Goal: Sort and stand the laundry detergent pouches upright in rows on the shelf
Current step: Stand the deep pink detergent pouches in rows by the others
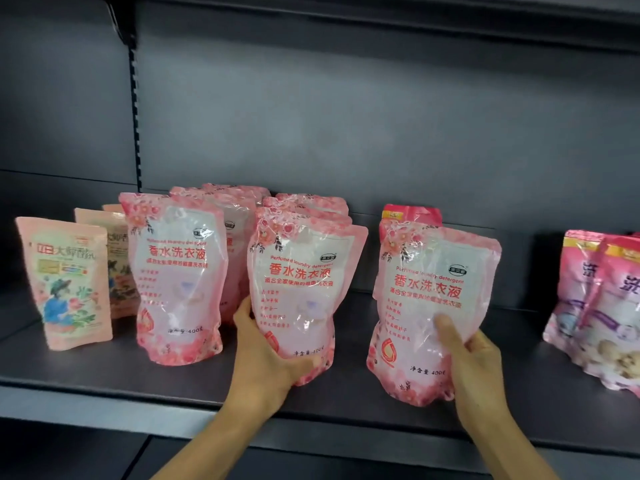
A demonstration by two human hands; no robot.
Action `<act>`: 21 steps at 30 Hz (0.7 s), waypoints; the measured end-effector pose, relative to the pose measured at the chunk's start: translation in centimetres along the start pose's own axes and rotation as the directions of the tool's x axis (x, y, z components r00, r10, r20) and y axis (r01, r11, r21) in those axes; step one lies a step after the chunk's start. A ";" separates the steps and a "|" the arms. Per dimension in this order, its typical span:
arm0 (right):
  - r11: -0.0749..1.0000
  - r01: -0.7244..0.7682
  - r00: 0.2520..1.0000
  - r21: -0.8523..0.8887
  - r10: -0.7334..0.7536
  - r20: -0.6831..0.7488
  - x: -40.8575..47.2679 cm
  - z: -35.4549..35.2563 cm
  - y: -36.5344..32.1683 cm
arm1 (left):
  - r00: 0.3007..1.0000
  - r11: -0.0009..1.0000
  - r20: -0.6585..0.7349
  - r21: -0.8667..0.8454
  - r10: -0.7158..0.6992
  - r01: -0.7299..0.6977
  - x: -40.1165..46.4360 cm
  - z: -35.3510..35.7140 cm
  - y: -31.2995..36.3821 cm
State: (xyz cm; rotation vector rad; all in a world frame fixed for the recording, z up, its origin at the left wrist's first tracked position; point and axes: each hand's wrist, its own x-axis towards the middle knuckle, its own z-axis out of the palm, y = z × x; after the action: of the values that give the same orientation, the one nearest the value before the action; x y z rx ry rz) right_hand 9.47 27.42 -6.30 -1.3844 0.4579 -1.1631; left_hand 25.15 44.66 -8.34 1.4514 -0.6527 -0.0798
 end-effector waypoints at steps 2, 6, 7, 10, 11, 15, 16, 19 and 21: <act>1.000 -0.014 1.000 0.010 0.014 -0.002 0.0 -0.1 0.2 | 1.000 0.998 0.022 0.065 0.002 -0.003 0.2 0.0 -0.7; 1.000 -0.012 1.000 0.028 0.011 0.023 0.3 -0.2 0.4 | 0.999 0.993 0.042 0.116 0.002 -0.007 0.7 -0.2 -1.1; 1.000 -0.008 1.000 0.028 0.007 0.028 0.3 -0.2 0.4 | 0.999 0.992 0.040 0.126 0.006 -0.011 0.8 -0.2 -1.0; 0.998 0.018 0.999 0.052 -0.020 0.043 0.6 0.2 0.7 | 0.999 0.990 0.032 0.144 0.005 -0.009 0.9 -0.2 -1.1; 0.998 0.025 0.999 0.059 -0.027 0.037 0.6 0.2 0.9 | 1.000 0.989 0.028 0.147 0.002 -0.006 1.0 -0.2 -1.1; 0.996 0.030 0.999 0.079 -0.032 0.025 0.8 0.2 1.2 | 0.999 0.985 0.034 0.172 0.011 -0.016 1.1 -0.3 -1.2; 0.996 0.032 0.999 0.078 -0.033 0.022 0.8 0.2 1.3 | 0.999 0.983 0.034 0.185 0.006 -0.013 1.2 -0.4 -1.3; 0.997 0.032 0.999 0.070 -0.034 0.019 0.8 0.2 1.2 | 1.000 0.971 -0.017 0.241 -0.004 0.008 1.0 -0.5 -1.5; 0.997 0.032 0.999 0.066 -0.034 0.029 0.8 0.1 1.2 | 0.993 0.946 -0.115 0.323 0.027 0.012 0.4 -0.2 -1.3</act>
State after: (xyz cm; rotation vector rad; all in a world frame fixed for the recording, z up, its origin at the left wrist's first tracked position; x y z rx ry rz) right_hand 10.34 26.55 -7.12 -1.3555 0.3736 -1.1727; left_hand 25.97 44.49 -9.44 1.7558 -0.5925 0.1247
